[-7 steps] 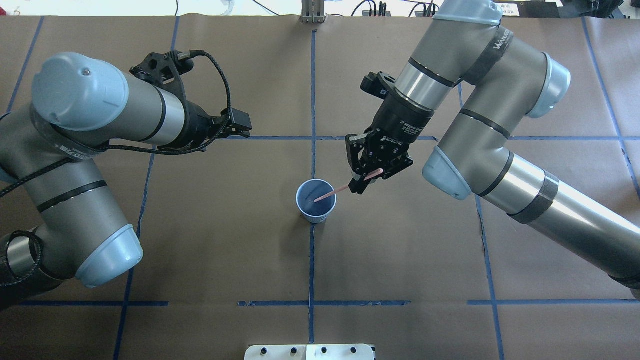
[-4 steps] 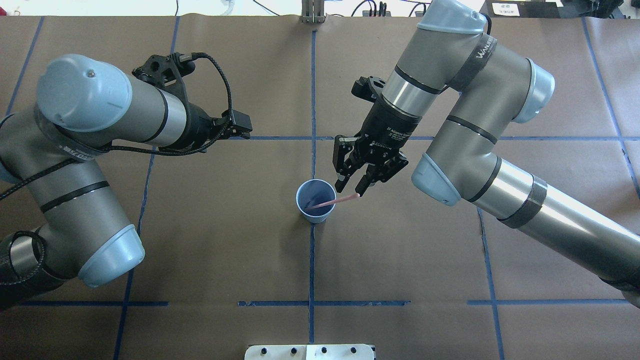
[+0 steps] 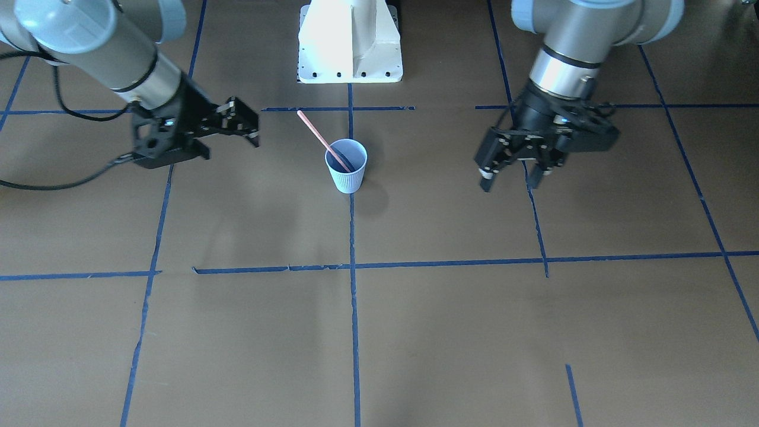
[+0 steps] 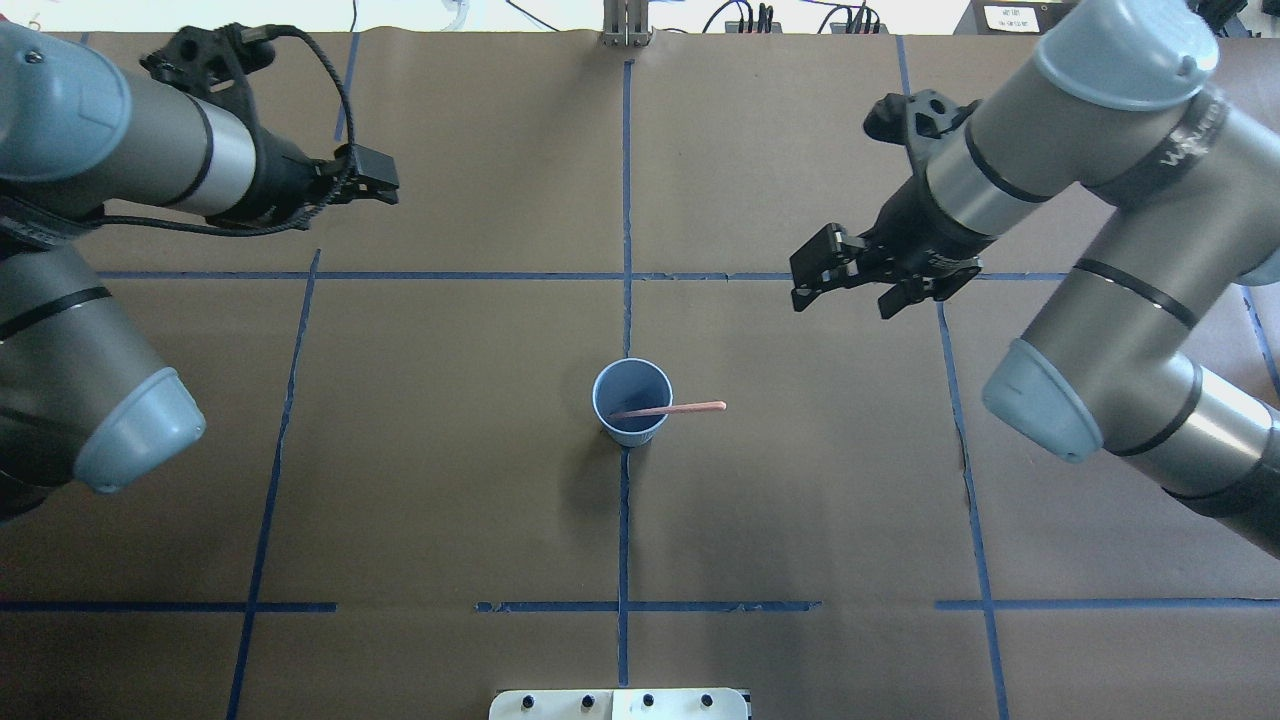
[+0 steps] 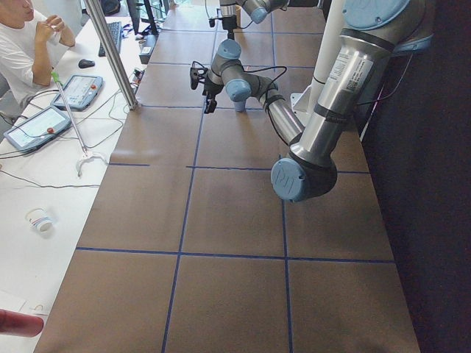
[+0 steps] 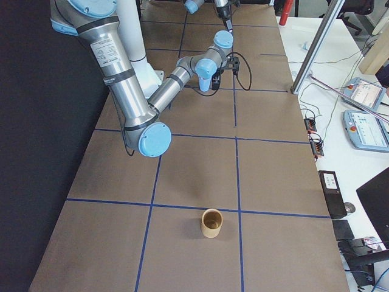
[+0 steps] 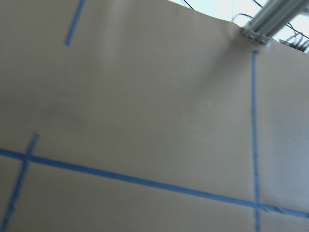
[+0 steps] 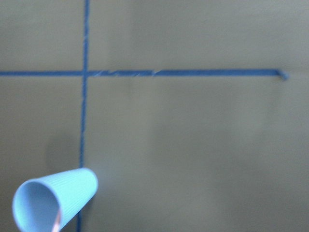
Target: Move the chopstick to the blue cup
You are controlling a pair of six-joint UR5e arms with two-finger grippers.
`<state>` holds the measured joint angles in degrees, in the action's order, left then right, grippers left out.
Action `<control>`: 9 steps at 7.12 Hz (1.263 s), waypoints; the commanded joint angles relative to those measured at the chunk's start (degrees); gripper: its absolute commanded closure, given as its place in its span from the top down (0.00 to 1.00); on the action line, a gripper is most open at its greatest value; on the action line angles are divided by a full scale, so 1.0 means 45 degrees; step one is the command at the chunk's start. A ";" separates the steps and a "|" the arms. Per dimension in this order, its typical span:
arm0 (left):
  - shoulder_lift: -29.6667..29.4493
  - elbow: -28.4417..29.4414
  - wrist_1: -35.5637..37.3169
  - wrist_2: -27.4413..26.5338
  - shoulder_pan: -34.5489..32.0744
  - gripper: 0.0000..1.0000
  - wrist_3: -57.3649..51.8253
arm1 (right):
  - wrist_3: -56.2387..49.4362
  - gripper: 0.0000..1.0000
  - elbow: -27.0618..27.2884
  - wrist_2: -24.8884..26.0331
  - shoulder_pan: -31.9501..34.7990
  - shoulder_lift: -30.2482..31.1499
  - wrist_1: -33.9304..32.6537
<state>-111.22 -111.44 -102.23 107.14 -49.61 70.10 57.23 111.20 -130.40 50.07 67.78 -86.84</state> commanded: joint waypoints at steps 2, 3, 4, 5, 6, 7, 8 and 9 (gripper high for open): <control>0.1627 0.1571 0.0315 0.3016 -0.2795 1.00 -0.5730 | -0.5448 1.00 -0.0526 0.0386 0.3451 0.3093 -0.0193; 0.2501 0.2276 0.0276 0.3801 -0.4524 1.00 -0.8692 | -0.7173 1.00 -0.1130 0.0327 0.4661 0.3894 -0.0174; 0.2548 0.3462 0.0334 0.5317 -0.5972 1.00 -1.1274 | -0.9239 1.00 -0.1716 -0.0003 0.5814 0.4521 -0.0155; 0.2839 0.5060 0.0315 0.5874 -0.6992 1.00 -1.4200 | -1.1329 1.00 -0.2554 -0.0683 0.7121 0.4837 -0.0193; 0.2958 0.5675 0.0354 0.5782 -0.7563 1.00 -1.5447 | -1.2820 1.00 -0.3471 -0.1173 0.8101 0.4975 -0.0194; 0.3442 0.5855 0.0335 0.5820 -0.7975 1.00 -1.5866 | -1.4091 1.00 -0.4331 -0.1178 0.8981 0.5073 -0.0213; 0.3950 0.6167 0.0257 0.5840 -0.7979 1.00 -1.6566 | -1.4974 1.00 -0.5132 -0.1139 0.9802 0.5074 -0.0213; 0.4071 0.6498 0.0334 0.5840 -0.8095 1.00 -1.7559 | -1.5834 1.00 -0.5643 -0.1003 1.0255 0.5016 -0.0561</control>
<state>-94.37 -84.10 -100.87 133.32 -85.23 -3.79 -8.85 89.29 -135.30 92.84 90.43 -88.20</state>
